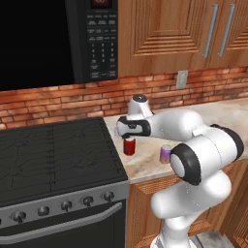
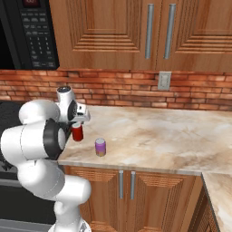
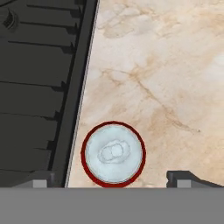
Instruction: Four empty soda cans are scattered around the kitchen. Gather all the cans and cluster them next to the stove for recycling.
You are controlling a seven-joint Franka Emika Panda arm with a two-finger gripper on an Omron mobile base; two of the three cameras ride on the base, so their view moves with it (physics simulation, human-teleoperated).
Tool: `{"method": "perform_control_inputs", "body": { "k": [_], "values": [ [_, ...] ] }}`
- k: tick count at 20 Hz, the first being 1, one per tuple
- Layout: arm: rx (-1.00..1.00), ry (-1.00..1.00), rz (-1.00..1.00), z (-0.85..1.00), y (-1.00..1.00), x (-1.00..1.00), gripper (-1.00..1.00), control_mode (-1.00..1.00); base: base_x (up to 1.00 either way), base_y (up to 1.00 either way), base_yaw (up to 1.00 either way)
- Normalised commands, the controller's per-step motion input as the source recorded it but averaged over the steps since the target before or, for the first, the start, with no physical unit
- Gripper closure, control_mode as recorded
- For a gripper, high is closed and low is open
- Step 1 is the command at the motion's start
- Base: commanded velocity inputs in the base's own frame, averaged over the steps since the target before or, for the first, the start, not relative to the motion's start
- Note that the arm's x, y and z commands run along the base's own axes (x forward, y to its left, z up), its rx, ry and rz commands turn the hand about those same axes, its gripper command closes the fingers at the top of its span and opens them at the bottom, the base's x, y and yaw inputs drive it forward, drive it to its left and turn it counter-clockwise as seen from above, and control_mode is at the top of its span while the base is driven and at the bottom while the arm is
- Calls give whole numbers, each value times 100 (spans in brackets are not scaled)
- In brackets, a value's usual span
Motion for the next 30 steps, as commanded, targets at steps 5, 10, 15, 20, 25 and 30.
{"method": "perform_control_inputs", "body": {
  "k": [5,10,15,20,25,30],
  "values": [
    [0,0,0,22,-13,-39,-100,-100,0,0,0],
    [0,0,0,13,-10,-54,-100,-100,0,0,0],
    [0,0,0,21,-6,-59,-100,-100,0,0,0],
    [0,0,0,40,-12,-57,-100,-100,0,0,0],
    [0,0,0,40,-5,-56,-100,-100,0,0,0],
    [0,0,0,49,-12,-59,-100,-100,0,0,0]
  ]
}}
